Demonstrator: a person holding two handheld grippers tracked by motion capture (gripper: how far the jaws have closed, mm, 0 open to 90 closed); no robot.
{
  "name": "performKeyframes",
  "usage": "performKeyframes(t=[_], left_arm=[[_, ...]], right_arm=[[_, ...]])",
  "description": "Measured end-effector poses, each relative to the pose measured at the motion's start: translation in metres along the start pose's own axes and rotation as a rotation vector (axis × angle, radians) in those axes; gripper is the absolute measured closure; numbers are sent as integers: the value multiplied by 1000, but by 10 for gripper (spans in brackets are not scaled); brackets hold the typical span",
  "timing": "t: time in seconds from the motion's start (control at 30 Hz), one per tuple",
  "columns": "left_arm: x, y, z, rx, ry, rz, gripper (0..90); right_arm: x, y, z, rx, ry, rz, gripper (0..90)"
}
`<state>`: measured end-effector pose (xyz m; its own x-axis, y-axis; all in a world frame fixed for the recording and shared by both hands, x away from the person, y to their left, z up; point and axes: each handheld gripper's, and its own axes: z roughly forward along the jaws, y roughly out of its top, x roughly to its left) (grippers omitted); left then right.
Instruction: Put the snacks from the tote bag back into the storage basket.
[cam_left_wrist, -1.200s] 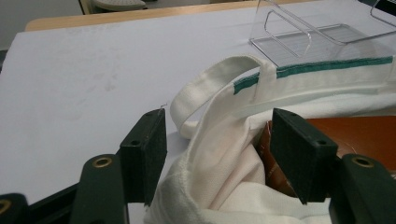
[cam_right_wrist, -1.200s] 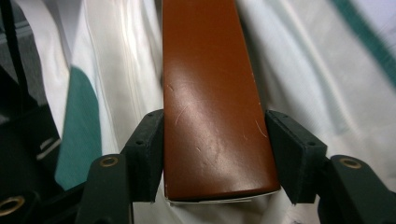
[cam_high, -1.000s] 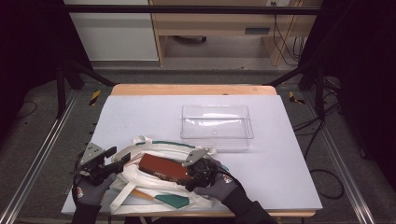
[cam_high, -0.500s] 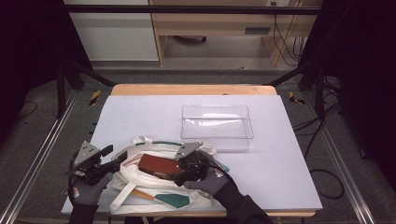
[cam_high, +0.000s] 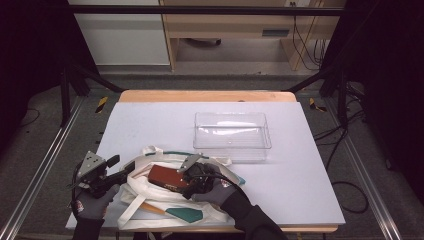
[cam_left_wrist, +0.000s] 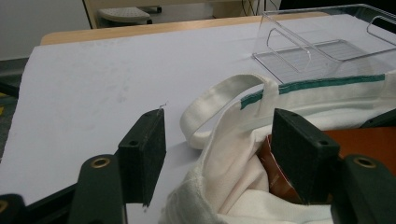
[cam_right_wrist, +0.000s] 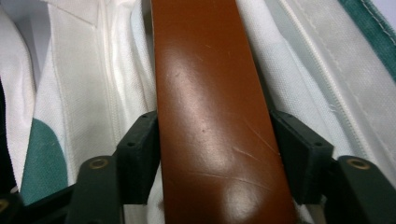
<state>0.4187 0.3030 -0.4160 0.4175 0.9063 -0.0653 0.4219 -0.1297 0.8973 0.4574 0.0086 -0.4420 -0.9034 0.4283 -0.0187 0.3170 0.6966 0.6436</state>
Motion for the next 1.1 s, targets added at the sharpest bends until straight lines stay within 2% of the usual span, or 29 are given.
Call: performKeyframes(t=[0.1, 0.2, 0.4, 0.43, 0.63, 0.67, 0.77, 0.93, 1.1], left_arm=[[0, 0, 0, 0, 1, 0, 355], [-1, 0, 1, 4, 1, 2, 355], [0, 0, 1, 9, 4, 4, 353], [0, 0, 1, 8, 4, 1, 353], [2, 0, -1, -1, 8, -7, 353], [3, 0, -1, -3, 9, -8, 353], [4, 1, -3, -9, 14, -12, 353], [5, 1, -4, -14, 17, -16, 353], [5, 1, -4, -12, 15, -16, 352]], right_arm=[[-1, 0, 1, 4, 9, 4, 388], [0, 0, 4, 13, 3, -22, 390], [0, 0, 4, 21, 6, -38, 419], [0, 0, 2, 20, 21, -33, 429], [-1, 1, -5, -5, 30, -34, 434], [-1, 3, -13, -20, 27, -38, 434], [-2, 5, -20, -39, 31, -37, 434], [-3, 11, -42, -88, 45, -37, 436], [-3, 13, -57, -106, 48, -35, 436]])
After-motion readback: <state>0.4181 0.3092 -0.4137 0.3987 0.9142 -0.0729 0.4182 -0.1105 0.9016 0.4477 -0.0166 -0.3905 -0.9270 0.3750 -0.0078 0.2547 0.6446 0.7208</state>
